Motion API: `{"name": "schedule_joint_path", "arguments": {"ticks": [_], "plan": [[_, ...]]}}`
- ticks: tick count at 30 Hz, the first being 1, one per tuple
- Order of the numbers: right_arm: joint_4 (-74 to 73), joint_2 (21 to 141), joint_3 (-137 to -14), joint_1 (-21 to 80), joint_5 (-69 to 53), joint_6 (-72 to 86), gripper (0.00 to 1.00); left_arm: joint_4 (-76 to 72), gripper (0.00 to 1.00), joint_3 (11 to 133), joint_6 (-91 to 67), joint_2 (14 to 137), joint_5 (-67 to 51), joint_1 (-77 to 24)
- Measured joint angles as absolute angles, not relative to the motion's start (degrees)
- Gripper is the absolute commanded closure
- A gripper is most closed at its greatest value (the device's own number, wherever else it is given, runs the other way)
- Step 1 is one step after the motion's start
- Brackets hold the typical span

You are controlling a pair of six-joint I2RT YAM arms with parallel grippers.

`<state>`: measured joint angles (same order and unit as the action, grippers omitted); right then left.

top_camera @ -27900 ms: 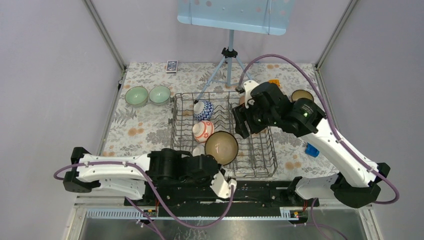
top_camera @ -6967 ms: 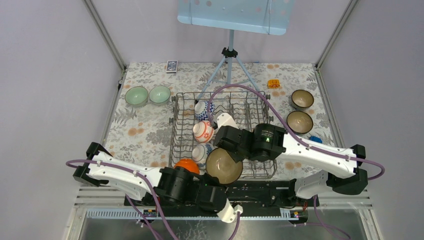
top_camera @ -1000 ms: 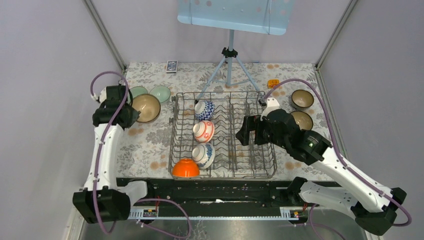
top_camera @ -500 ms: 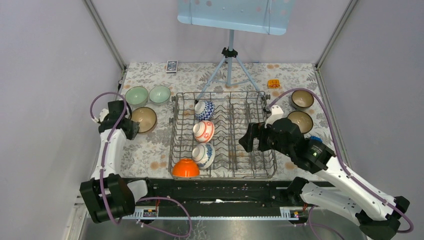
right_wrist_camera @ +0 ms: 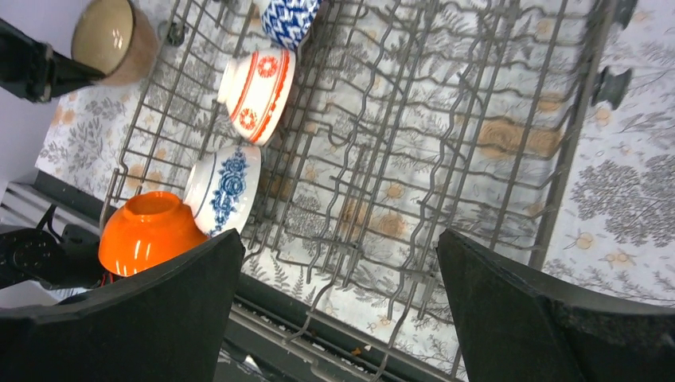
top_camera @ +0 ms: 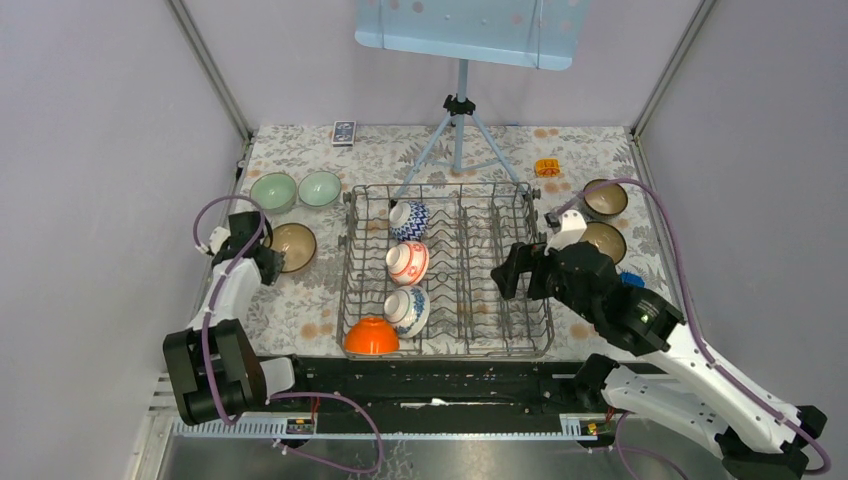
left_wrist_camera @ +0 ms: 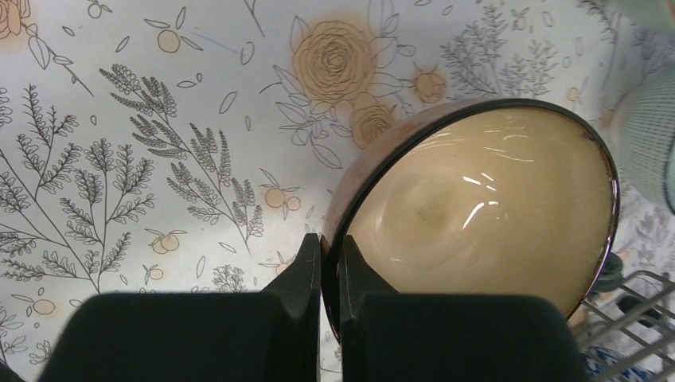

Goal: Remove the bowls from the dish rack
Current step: Place the bowl at the center of the board.

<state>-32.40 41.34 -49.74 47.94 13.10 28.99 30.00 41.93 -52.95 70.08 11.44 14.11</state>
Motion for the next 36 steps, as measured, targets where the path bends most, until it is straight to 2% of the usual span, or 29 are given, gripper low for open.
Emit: {"name": "schedule_joint_path", "arguments": {"ticks": [8, 32, 36], "plan": [[-32.47, 37.23, -49.74, 47.94, 17.28, 27.31, 0.0, 26.28, 1.0, 37.43, -52.93, 70.06, 12.45, 14.11], [-32.77, 38.63, -49.74, 47.94, 19.05, 28.12, 0.0, 19.14, 1.0, 37.52, -52.8, 73.78, 11.73, 14.11], [-32.75, 38.74, -49.74, 47.94, 19.05, 28.12, 0.0, 19.16, 0.9, 38.06, -52.77, 74.48, 11.51, 14.11]]}}
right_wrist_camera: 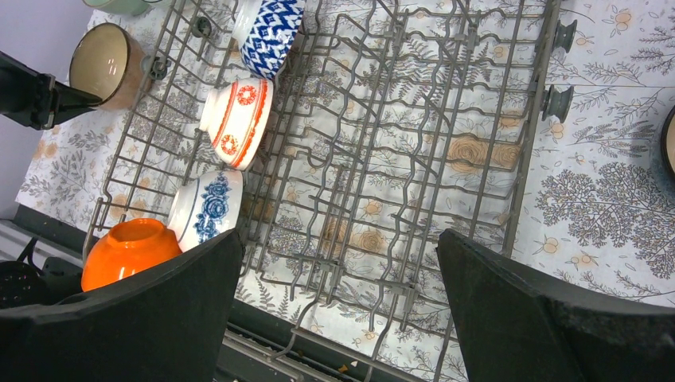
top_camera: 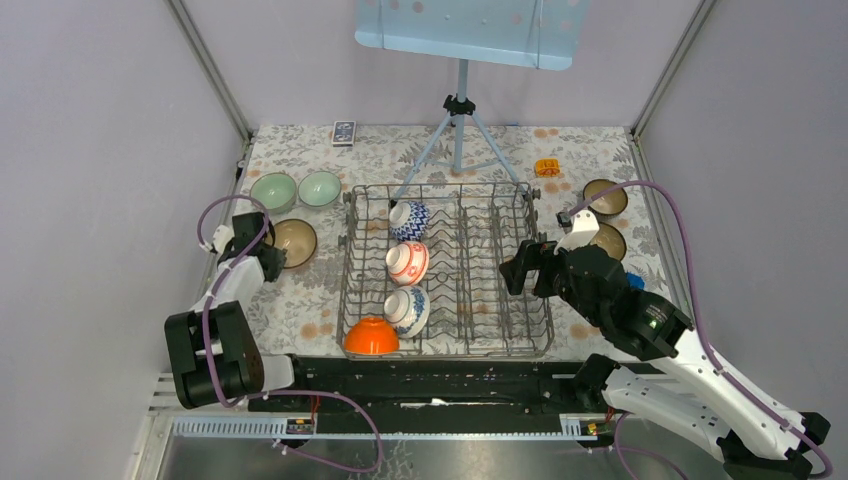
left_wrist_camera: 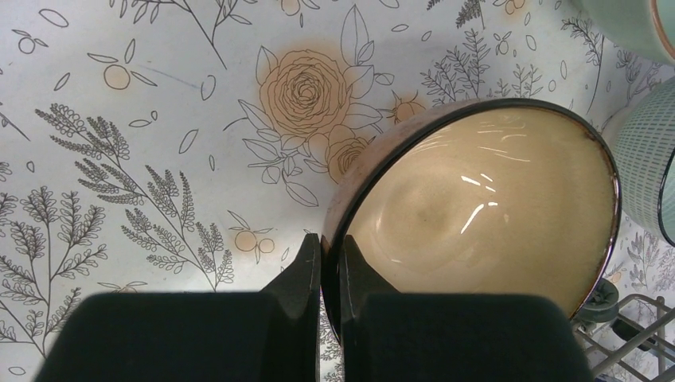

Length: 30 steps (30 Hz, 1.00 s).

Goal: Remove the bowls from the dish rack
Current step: Place the bowl at the center of the board.

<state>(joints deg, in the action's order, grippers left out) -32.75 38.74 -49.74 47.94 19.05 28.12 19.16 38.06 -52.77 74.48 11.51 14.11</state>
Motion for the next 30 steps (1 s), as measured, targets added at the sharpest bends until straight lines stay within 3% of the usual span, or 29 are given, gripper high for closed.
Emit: {"name": "schedule_joint_path", "arguments": {"ticks": [6, 16, 24, 30], "plan": [[-32.75, 38.76, -49.74, 47.94, 19.07, 28.1, 0.0, 18.2, 0.64, 38.59, -52.97, 74.83, 10.87, 14.13], [-32.77, 38.79, -49.74, 47.94, 19.09, 28.1, 0.0, 18.7, 0.28, 39.48, -53.04, 72.95, 9.98, 14.11], [-33.19, 39.38, -49.74, 47.94, 19.59, 28.08, 0.0, 23.27, 0.09, 42.33, -52.95, 65.04, 8.6, 14.11], [-33.67, 40.99, -50.06, 47.94, 19.99, 27.7, 0.0, 26.55, 0.01, 46.76, -50.92, 60.6, 6.66, 10.7]]}}
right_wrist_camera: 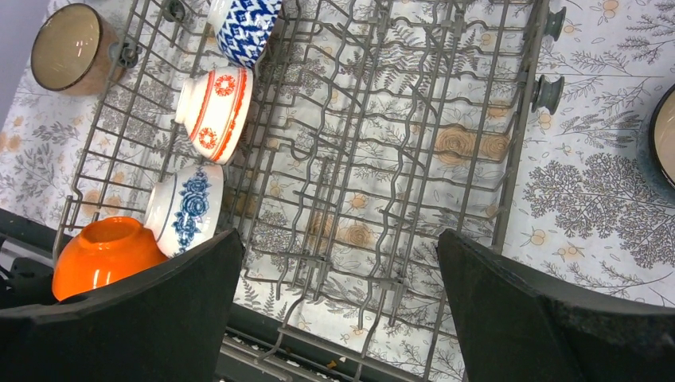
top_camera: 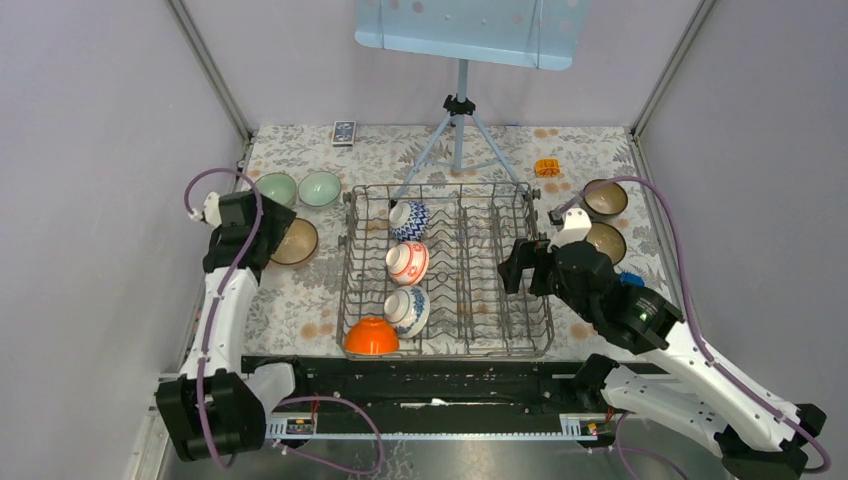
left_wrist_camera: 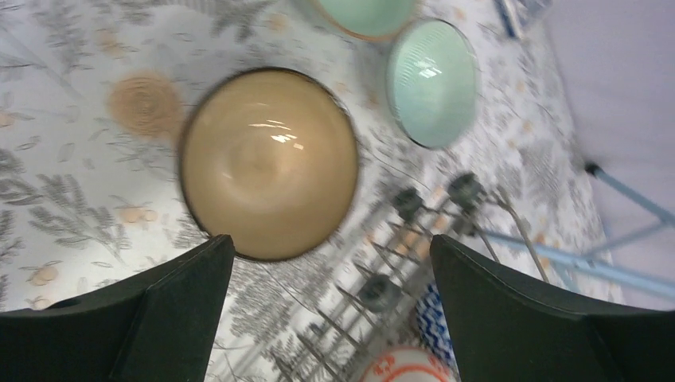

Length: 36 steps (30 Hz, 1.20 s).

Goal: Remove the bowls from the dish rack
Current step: Place the bowl at the center of the board, then pick up the bowl from the center of the board.

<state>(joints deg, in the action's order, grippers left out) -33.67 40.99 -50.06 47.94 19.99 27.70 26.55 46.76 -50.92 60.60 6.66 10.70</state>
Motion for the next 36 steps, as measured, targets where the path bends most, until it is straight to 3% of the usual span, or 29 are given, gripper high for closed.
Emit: {"name": "schedule_joint_path", "arguments": {"ticks": [10, 17, 28, 36], "plan": [[-31.68, 43.9, -51.53, 47.94, 20.78, 26.28, 0.0, 29.85, 0.01, 58.61, -41.89, 55.53, 14.72, -16.21], [-27.09, 42.54, -50.59, 47.94, 20.23, 24.95, 0.0, 29.8, 0.01, 59.57, -33.54, 52.53, 17.67, -28.62], [-16.97, 46.46, -43.22, 47.92, 9.28, 31.07, 0.04, 28.42, 0.01, 54.81, -27.92, 45.69, 2.79, -31.05], [-4.67, 59.11, -39.16, 49.67, -0.36, 41.01, 0.1, 28.64, 0.01, 47.48, -29.98, 45.47, -4.16, -31.11]]}}
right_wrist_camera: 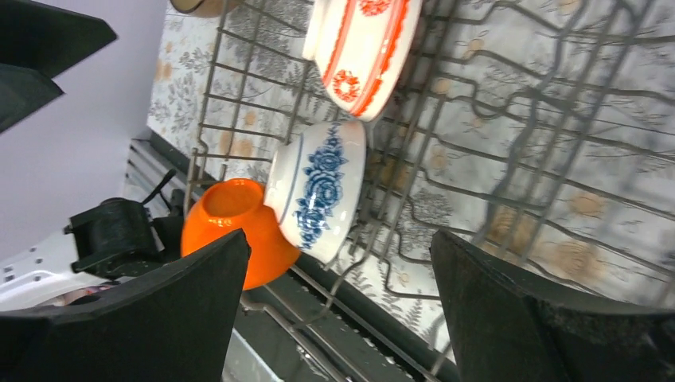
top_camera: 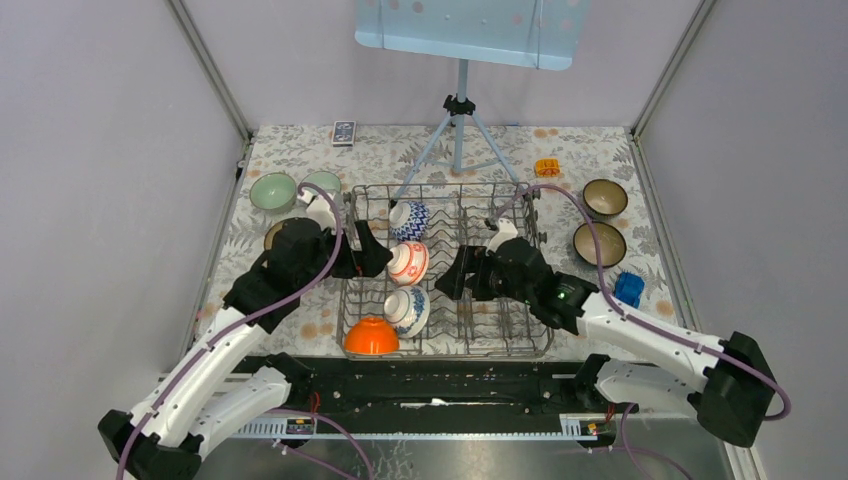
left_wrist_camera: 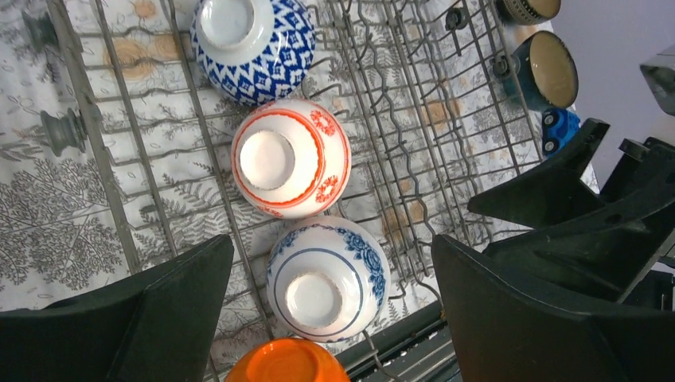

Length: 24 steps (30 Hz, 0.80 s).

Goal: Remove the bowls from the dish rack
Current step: Pick up the bowl from the center of the board.

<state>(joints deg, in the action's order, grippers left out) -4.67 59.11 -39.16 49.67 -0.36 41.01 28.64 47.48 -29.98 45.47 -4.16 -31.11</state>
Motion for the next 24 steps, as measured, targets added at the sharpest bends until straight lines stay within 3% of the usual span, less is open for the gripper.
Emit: {"name": "schedule_joint_path", "arguments": {"ticks": [18, 24], "plan": [[11.46, 69.41, -34.37, 56.73, -2.37, 53.52, 0.21, 31.07, 0.02, 43.16, -32.05, 41.74, -4.89, -31.11], [11.55, 69.36, -33.78, 56.97, 2.74, 55.79, 0.27, 31.53, 0.02, 42.61, -32.42, 41.69, -5.02, -31.11]]}}
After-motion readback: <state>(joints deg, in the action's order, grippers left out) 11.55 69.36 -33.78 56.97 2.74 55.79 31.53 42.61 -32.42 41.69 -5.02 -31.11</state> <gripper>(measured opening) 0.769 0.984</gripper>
